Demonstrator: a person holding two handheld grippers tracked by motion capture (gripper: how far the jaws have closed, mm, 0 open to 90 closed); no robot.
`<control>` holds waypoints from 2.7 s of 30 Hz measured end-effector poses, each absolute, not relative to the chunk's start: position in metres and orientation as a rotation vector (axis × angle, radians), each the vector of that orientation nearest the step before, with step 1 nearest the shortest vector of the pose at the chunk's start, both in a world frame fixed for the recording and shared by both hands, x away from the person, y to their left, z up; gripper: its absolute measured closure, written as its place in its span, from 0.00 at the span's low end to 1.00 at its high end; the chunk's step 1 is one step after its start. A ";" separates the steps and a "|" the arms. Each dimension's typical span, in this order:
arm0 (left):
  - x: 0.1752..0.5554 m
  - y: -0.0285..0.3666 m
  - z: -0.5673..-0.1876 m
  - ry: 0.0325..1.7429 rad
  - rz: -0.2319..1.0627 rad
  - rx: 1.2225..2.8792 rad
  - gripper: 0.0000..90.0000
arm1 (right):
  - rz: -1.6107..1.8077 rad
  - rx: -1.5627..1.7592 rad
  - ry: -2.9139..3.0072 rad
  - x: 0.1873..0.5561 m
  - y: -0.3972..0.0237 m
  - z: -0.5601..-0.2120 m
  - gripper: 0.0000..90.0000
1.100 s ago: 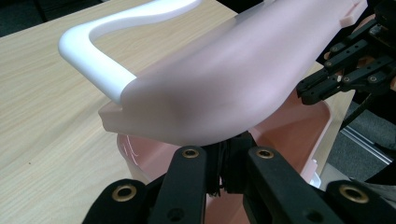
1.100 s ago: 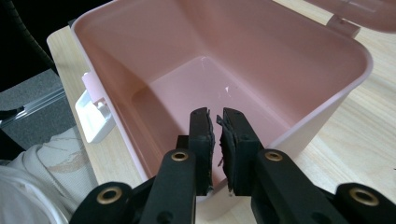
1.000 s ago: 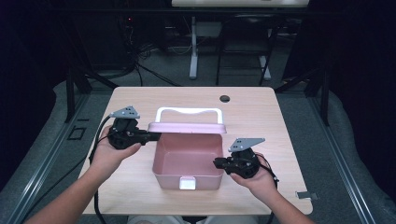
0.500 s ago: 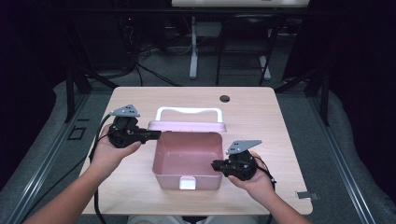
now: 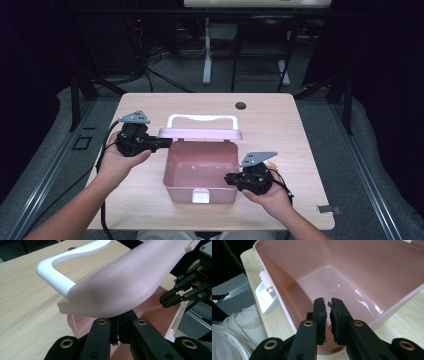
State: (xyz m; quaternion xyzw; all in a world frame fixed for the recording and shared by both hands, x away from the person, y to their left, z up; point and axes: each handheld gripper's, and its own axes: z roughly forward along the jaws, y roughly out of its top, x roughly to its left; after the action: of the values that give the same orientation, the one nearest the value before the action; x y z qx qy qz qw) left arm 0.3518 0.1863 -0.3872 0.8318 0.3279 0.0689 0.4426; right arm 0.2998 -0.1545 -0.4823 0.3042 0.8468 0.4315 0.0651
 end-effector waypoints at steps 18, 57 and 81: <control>0.359 0.186 -0.385 0.827 0.179 2.054 0.98 | 1.309 0.926 2.554 0.300 -0.151 -0.487 0.92; 0.375 0.184 -0.378 0.856 0.213 2.058 0.98 | 1.309 0.927 2.561 0.299 -0.139 -0.495 0.97; 0.386 0.187 -0.377 0.887 0.225 2.043 0.98 | 1.294 0.901 2.535 0.298 -0.136 -0.499 0.98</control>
State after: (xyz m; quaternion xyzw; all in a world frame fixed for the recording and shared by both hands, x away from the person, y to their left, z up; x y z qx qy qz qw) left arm 0.3856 0.1871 -0.3767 0.8211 0.3564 0.0903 0.4365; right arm 0.2980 -0.1358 -0.4991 0.3009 0.8466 0.4320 0.0781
